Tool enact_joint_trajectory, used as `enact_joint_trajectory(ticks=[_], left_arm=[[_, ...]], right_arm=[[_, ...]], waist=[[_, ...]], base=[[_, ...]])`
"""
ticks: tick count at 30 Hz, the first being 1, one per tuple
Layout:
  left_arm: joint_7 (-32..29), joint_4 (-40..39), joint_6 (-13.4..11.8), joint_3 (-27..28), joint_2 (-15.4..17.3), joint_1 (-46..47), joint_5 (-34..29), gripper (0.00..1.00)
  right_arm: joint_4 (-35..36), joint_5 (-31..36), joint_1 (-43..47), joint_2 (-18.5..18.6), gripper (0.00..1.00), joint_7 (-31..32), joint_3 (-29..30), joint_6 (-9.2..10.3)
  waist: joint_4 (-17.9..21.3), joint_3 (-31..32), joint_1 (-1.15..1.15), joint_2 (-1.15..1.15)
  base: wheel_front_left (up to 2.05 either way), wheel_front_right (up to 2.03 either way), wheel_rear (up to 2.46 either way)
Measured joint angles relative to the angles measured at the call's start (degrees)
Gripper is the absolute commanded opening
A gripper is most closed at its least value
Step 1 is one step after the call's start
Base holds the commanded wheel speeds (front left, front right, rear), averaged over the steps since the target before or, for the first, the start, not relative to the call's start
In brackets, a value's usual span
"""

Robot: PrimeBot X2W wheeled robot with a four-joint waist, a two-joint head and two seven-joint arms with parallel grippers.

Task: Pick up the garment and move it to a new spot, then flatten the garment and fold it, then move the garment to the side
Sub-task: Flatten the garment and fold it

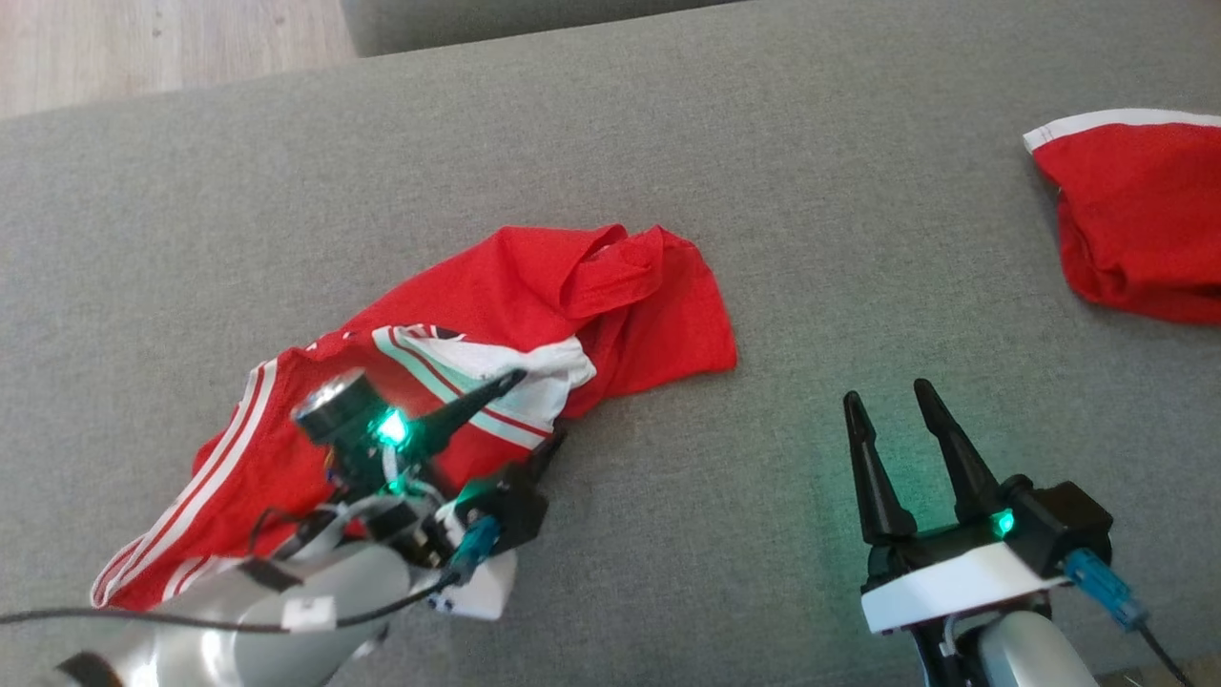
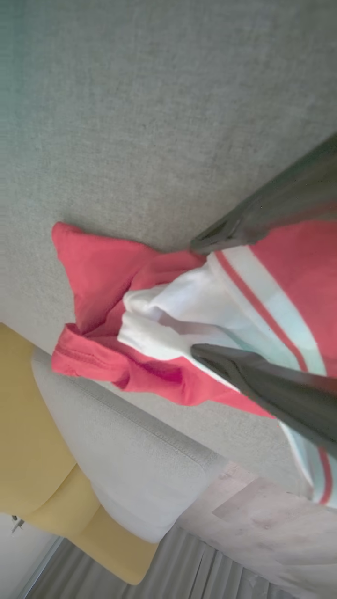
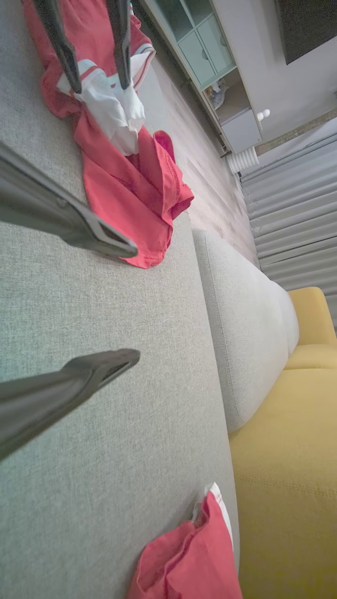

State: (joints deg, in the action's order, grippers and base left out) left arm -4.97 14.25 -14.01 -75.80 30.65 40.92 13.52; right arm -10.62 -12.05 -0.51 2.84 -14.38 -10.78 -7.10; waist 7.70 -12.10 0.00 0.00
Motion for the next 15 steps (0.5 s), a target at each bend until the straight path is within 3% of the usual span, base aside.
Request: enact_joint_trajectory(ticks=[15], left_arm=[[-1.1,1.7,-1.7,0.4,-1.9,3.4,-1.0,1.0]], right_arm=[[-0.1,0.0,-0.1,0.0,1.0,0.0,-0.2,0.0]], waist=[[1.2,-0.4,0.0,0.0]], base=[[0.0,0.0,0.0]])
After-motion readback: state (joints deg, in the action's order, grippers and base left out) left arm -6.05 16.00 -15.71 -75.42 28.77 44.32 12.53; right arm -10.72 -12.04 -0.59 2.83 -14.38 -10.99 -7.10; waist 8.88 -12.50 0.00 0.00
